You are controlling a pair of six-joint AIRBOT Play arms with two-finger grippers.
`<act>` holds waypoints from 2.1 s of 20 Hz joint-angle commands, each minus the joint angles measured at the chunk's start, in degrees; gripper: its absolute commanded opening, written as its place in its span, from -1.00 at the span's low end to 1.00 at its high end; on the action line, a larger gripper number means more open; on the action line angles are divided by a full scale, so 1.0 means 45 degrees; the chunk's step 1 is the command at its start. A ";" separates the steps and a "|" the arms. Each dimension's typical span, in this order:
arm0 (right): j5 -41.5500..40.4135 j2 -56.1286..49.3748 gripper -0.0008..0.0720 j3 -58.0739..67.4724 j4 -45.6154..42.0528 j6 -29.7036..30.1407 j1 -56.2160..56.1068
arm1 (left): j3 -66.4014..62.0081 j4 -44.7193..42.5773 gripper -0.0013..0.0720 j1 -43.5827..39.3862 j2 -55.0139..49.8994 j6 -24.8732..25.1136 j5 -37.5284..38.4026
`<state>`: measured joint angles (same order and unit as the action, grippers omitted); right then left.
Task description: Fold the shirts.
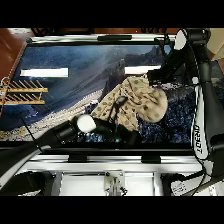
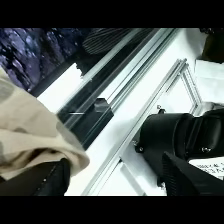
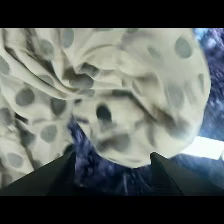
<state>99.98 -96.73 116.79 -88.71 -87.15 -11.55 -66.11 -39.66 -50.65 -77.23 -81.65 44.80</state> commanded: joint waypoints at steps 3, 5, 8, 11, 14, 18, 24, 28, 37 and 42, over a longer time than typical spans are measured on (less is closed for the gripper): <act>0.1209 0.1151 0.63 -0.0423 -0.0316 -0.0486 0.0257 | -0.2132 -0.2613 0.84 0.5149 0.0049 0.0053 0.4998; 0.1030 0.1996 0.63 -0.2127 0.1224 -0.0714 0.0413 | -0.2176 -0.3779 0.84 0.7475 0.0019 -0.0364 0.5853; -0.0816 0.3706 0.77 -0.6824 0.3313 -0.0942 0.0369 | -0.1224 -0.4197 0.84 0.9908 -0.0049 -0.0287 0.6761; -0.2492 0.4857 0.90 -1.1740 0.5523 -0.0578 0.0384 | 0.0855 -0.4129 0.84 1.0462 -0.0053 -0.0175 0.6037; -0.3113 0.5343 0.90 -1.4804 0.6392 -0.0578 0.0345 | 0.2482 -0.3750 0.84 0.9738 -0.0053 0.0379 0.4517; -0.3691 0.5843 0.90 -1.6004 0.5804 -0.0486 -0.0267 | 0.2793 -0.3575 0.84 0.8621 -0.0452 0.0369 0.2798; -0.5353 0.5659 0.90 -1.6500 0.5780 -0.0661 -0.1889 | 0.2773 -0.1996 0.83 0.7995 -0.1428 0.0374 0.1792; -0.6159 0.4915 0.70 -1.6509 0.5999 -0.1821 -0.2059 | 0.2773 -0.1447 0.51 0.7873 -0.1656 0.0374 0.1705; -0.1914 0.7077 -0.83 -1.5484 -0.3303 -0.2278 -0.2045 | 0.1326 -0.0102 -0.84 0.6955 -0.1326 0.1865 0.4673; -0.1496 0.9530 -0.83 -1.4309 -0.9675 -0.2239 -0.2045 | 0.1302 0.2050 -0.84 0.3036 -0.0617 0.1991 0.3308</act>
<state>90.54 -59.18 49.76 -112.92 -96.97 -20.71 -59.68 -36.21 -28.36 -81.12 -73.47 63.31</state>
